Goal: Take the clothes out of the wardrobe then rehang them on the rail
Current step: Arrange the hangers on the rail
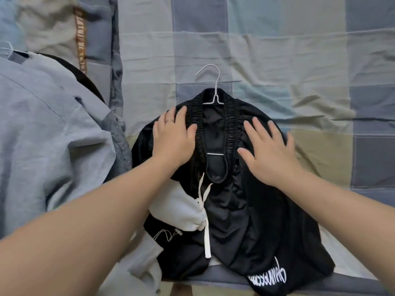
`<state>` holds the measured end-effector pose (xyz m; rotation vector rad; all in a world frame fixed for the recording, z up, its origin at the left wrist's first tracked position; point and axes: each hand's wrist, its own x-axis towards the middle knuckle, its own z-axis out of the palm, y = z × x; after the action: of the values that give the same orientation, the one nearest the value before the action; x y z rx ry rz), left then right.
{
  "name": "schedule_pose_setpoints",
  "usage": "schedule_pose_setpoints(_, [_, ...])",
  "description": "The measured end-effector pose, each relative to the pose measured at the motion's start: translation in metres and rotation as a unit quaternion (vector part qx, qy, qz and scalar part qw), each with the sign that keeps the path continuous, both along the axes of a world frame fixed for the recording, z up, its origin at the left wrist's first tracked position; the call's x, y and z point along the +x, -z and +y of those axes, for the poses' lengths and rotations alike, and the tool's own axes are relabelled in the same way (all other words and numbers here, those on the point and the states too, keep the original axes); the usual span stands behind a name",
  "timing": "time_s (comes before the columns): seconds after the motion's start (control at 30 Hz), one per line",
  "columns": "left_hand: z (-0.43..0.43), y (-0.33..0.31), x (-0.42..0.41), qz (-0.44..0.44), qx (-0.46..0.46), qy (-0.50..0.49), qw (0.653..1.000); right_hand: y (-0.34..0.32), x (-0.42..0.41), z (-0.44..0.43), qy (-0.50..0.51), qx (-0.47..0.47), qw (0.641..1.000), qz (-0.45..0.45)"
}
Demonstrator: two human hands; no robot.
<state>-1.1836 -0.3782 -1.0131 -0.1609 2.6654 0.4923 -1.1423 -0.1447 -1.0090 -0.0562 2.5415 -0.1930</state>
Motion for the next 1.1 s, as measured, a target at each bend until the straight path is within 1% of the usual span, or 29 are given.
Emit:
schedule_pose_setpoints(0.1, [-0.002,0.019,-0.024,0.029,-0.016,-0.005,0.999,0.023,-0.021,-0.003,-0.013,-0.010,1.000,-0.008])
schedule_pose_setpoints(0.23, [-0.007,0.029,-0.047,-0.019,-0.034,-0.017,0.999,0.035,-0.033,-0.005,-0.008,-0.022,1.000,-0.015])
schedule_pose_setpoints(0.37, [-0.009,0.020,-0.051,-0.065,0.034,-0.056,0.996,0.026,-0.031,-0.002,-0.011,-0.033,0.999,-0.010])
schedule_pose_setpoints(0.53, [-0.007,-0.022,-0.036,-0.041,0.107,-0.086,0.990,-0.010,-0.034,0.016,0.000,-0.048,0.999,-0.022])
schedule_pose_setpoints(0.67, [-0.004,-0.081,-0.010,-0.045,0.174,-0.104,0.978,-0.065,-0.029,0.035,0.032,-0.078,0.995,-0.046])
schedule_pose_setpoints(0.83, [0.002,-0.177,0.032,-0.049,0.217,-0.099,0.970,-0.162,0.008,0.040,0.112,-0.090,0.989,-0.040])
schedule_pose_setpoints(0.97, [0.006,-0.257,0.060,-0.053,0.251,-0.054,0.965,-0.247,0.059,0.033,0.174,-0.099,0.979,-0.038])
schedule_pose_setpoints(1.1, [0.003,-0.333,0.071,-0.052,0.263,0.019,0.963,-0.329,0.106,0.020,0.276,-0.135,0.951,0.026])
